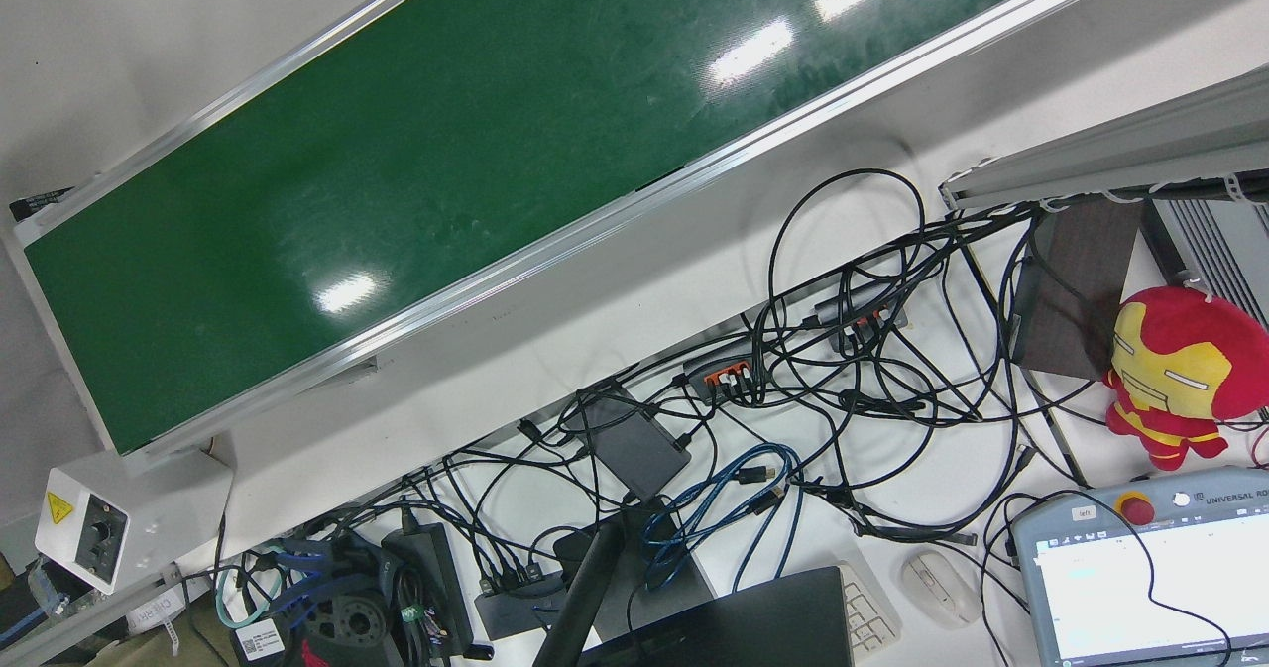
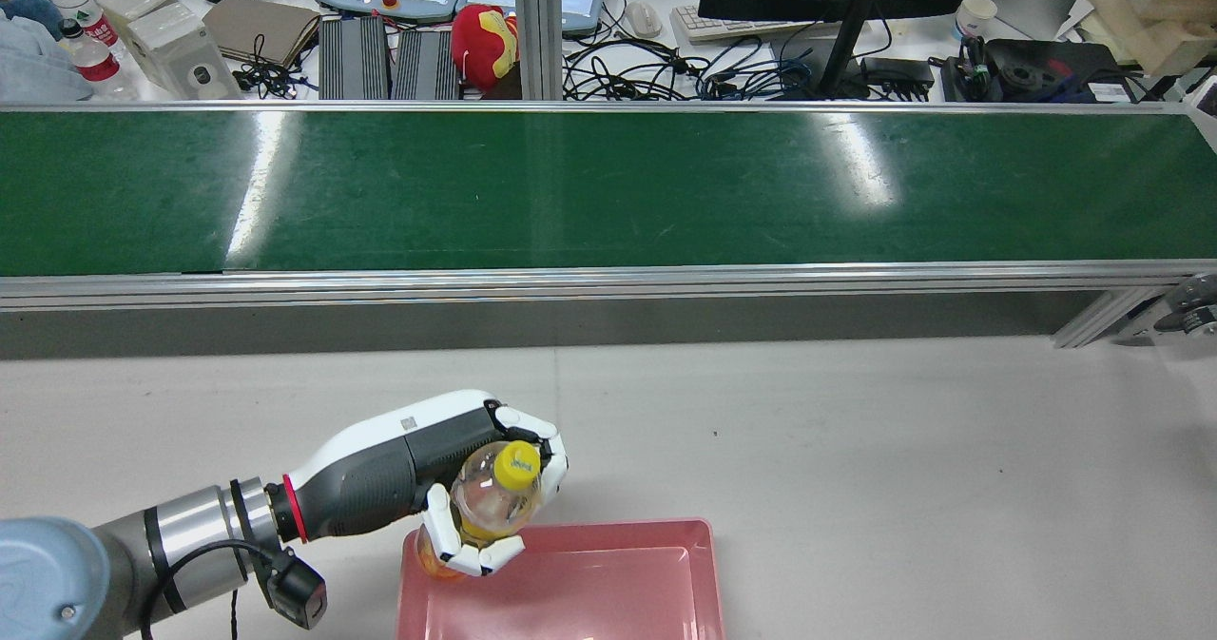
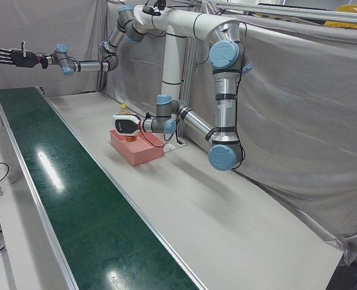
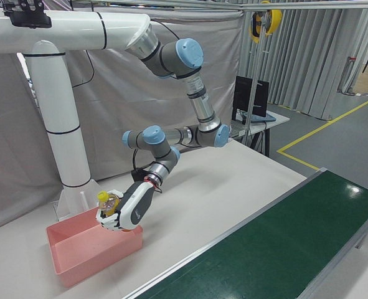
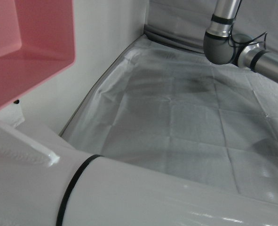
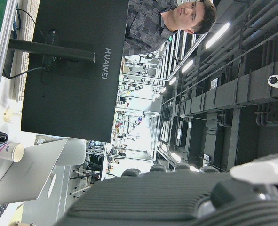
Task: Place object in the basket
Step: 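Carry the bottle with the left hand down over the pink tray, then lower the bottle into the tray and open the left hand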
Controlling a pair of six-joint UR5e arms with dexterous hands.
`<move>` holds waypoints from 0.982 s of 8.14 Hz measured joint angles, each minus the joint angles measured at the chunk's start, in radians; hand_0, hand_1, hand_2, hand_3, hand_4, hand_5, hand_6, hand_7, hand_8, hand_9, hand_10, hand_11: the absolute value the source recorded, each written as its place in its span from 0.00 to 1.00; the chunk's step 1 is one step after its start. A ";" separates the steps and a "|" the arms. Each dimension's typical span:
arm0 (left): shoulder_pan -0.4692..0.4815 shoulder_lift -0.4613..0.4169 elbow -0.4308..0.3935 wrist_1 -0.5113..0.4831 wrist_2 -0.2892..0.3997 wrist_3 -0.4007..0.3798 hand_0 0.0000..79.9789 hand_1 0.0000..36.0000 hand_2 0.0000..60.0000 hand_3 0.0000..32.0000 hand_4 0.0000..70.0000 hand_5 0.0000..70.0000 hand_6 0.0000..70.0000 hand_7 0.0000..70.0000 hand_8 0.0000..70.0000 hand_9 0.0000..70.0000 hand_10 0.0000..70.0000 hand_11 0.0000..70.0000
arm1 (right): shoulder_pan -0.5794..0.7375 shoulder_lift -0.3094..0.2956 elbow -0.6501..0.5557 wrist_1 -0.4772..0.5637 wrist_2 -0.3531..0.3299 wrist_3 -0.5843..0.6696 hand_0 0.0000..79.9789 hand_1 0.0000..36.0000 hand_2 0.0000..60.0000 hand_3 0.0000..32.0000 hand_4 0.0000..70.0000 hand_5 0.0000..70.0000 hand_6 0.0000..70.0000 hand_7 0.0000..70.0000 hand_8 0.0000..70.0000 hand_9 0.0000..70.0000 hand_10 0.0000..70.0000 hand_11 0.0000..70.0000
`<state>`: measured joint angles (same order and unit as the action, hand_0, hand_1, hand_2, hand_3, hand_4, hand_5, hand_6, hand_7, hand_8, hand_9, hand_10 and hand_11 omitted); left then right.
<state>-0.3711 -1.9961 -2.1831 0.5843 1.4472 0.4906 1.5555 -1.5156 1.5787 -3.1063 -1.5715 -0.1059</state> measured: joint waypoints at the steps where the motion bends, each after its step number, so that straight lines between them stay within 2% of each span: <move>1: 0.055 0.000 0.002 0.018 -0.001 0.030 0.79 1.00 1.00 0.00 1.00 1.00 1.00 1.00 1.00 1.00 0.75 1.00 | 0.000 0.000 -0.001 0.000 0.000 0.000 0.00 0.00 0.00 0.00 0.00 0.00 0.00 0.00 0.00 0.00 0.00 0.00; 2: 0.091 0.002 0.005 0.033 -0.002 0.049 0.67 1.00 1.00 0.00 0.82 1.00 0.66 0.74 0.92 1.00 0.60 0.87 | 0.000 0.000 -0.001 0.000 0.000 0.000 0.00 0.00 0.00 0.00 0.00 0.00 0.00 0.00 0.00 0.00 0.00 0.00; 3: 0.109 0.006 0.007 0.049 -0.002 0.066 0.65 1.00 1.00 0.00 0.43 0.82 0.30 0.51 0.64 0.85 0.46 0.69 | 0.000 0.000 -0.001 0.000 0.000 0.000 0.00 0.00 0.00 0.00 0.00 0.00 0.00 0.00 0.00 0.00 0.00 0.00; 4: 0.129 0.009 0.009 0.075 -0.003 0.087 0.62 1.00 1.00 0.00 0.18 0.78 0.15 0.37 0.41 0.58 0.41 0.63 | 0.000 0.000 -0.002 0.000 0.000 0.000 0.00 0.00 0.00 0.00 0.00 0.00 0.00 0.00 0.00 0.00 0.00 0.00; 5: 0.144 0.012 0.009 0.091 -0.003 0.098 0.61 1.00 1.00 0.00 0.11 0.72 0.06 0.21 0.32 0.44 0.35 0.55 | 0.000 0.000 -0.002 0.000 0.001 0.000 0.00 0.00 0.00 0.00 0.00 0.00 0.00 0.00 0.00 0.00 0.00 0.00; 6: 0.155 0.014 0.009 0.100 -0.003 0.105 0.60 1.00 1.00 0.00 0.13 0.68 0.02 0.10 0.30 0.38 0.25 0.40 | 0.000 0.000 -0.002 0.000 0.000 0.000 0.00 0.00 0.00 0.00 0.00 0.00 0.00 0.00 0.00 0.00 0.00 0.00; 7: 0.163 0.014 0.009 0.104 -0.004 0.107 0.60 1.00 1.00 0.00 0.11 0.57 0.01 0.07 0.22 0.27 0.16 0.27 | 0.000 0.000 -0.002 0.000 0.000 0.000 0.00 0.00 0.00 0.00 0.00 0.00 0.00 0.00 0.00 0.00 0.00 0.00; 8: 0.169 0.014 0.010 0.102 -0.004 0.107 0.59 1.00 1.00 0.00 0.07 0.40 0.00 0.03 0.12 0.14 0.09 0.17 | 0.000 0.000 -0.002 0.000 0.000 0.000 0.00 0.00 0.00 0.00 0.00 0.00 0.00 0.00 0.00 0.00 0.00 0.00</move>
<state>-0.2018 -1.9822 -2.1730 0.6859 1.4435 0.5980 1.5554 -1.5156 1.5770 -3.1063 -1.5717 -0.1059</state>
